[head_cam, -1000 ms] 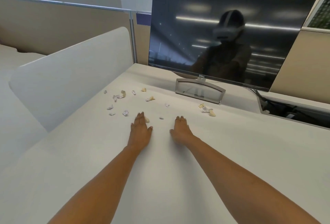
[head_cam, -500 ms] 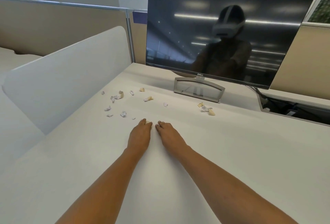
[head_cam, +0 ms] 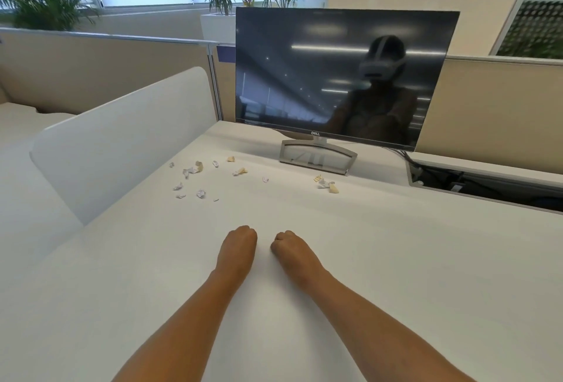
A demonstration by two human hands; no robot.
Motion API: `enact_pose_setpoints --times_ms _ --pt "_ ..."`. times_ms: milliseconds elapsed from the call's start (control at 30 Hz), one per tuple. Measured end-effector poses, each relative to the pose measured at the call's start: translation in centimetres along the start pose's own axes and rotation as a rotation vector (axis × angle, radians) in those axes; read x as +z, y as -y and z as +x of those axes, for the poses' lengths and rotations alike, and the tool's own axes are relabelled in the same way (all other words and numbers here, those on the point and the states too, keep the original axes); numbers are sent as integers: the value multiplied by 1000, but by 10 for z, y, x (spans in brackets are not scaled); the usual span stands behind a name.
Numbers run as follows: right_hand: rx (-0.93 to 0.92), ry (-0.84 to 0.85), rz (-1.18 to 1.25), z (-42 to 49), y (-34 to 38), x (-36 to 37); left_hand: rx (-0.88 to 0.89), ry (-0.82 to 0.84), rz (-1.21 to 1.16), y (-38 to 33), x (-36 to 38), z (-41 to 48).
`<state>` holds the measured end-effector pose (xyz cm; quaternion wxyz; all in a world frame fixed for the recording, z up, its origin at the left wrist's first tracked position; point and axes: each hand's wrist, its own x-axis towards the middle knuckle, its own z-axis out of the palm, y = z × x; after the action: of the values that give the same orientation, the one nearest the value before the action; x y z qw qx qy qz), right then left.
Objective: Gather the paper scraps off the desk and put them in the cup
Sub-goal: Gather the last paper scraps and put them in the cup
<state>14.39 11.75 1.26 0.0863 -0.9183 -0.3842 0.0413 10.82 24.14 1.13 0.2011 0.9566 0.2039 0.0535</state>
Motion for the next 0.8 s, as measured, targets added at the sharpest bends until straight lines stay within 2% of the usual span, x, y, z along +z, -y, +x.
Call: enact_pose_setpoints --times_ms 100,167,400,567,800 --pt "-63 -29 -40 -19 -10 -1 110 18 204 -5 2 -20" --pt "-65 -32 -44 -34 -15 -5 140 12 238 -11 5 -32" --pt "-25 14 -32 -99 -63 -19 137 66 149 -61 25 -64" --pt "53 41 8 -153 -126 -29 201 45 81 -122 53 -86" --pt "241 -81 130 -228 -229 -55 304 59 -47 -242 89 -110"
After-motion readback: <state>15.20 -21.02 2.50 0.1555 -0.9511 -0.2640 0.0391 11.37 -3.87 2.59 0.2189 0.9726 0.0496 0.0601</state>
